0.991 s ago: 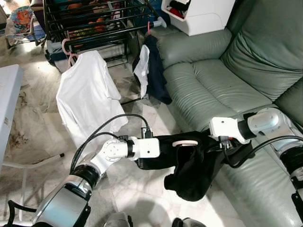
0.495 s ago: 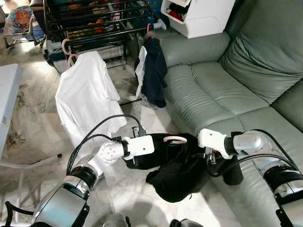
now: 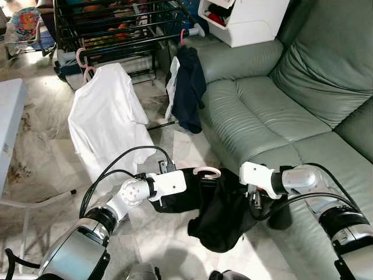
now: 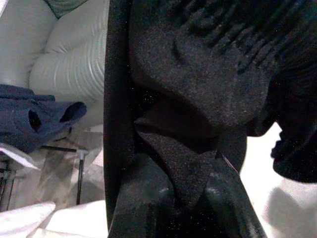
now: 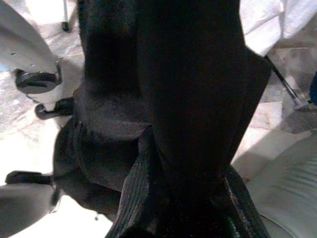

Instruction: Hang hanger

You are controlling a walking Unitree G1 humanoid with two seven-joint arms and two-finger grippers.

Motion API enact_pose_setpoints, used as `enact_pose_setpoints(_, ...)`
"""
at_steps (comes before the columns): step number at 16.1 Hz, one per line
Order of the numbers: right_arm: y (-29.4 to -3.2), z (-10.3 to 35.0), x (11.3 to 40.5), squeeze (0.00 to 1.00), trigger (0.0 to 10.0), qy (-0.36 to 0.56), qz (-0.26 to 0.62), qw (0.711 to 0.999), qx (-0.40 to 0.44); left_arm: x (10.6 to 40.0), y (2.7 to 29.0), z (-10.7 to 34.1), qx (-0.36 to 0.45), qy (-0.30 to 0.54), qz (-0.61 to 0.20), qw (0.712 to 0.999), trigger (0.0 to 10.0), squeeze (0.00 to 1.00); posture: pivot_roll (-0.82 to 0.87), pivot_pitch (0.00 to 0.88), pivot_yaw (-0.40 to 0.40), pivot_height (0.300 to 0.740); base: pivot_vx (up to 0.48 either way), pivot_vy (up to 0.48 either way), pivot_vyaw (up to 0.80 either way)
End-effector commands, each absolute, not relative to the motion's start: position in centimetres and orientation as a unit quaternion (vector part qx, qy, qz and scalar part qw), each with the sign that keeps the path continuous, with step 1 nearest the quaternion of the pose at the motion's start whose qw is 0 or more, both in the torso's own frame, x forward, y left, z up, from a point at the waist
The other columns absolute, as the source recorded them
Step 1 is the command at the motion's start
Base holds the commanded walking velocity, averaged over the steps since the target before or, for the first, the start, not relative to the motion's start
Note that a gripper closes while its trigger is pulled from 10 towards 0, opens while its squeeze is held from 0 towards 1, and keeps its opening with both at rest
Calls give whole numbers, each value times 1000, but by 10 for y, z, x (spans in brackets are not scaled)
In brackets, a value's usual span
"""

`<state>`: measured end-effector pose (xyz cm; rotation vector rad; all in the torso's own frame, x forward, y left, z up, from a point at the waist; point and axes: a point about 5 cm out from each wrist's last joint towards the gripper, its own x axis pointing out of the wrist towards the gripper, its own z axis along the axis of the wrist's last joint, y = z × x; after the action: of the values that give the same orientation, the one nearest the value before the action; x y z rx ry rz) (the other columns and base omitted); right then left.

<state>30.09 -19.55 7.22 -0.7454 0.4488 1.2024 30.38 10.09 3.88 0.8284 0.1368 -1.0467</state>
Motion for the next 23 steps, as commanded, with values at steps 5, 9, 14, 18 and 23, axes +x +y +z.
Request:
enact_pose_setpoints(5, -197, 65, 298, 0, 0, 218, 545, 739, -331, 318, 113, 51, 386, 58, -441, 808, 10000, 0, -88, 0, 72, 740, 0, 0, 0)
enact_pose_setpoints(9, -197, 65, 298, 0, 0, 218, 545, 739, -331, 318, 113, 51, 386, 58, -441, 808, 10000, 0, -88, 0, 72, 740, 0, 0, 0)
enact_pose_setpoints(14, -197, 65, 298, 0, 0, 218, 545, 739, -331, 318, 113, 51, 386, 58, -441, 808, 10000, 0, -88, 0, 72, 740, 0, 0, 0)
enact_pose_setpoints(18, -197, 65, 298, 0, 0, 218, 545, 739, -331, 318, 113, 51, 386, 58, -441, 808, 10000, 0, -88, 0, 72, 740, 0, 0, 0)
enact_pose_setpoints(23, -197, 65, 298, 0, 0, 218, 545, 739, -331, 318, 113, 51, 386, 58, -441, 808, 10000, 0, -88, 0, 72, 740, 0, 0, 0)
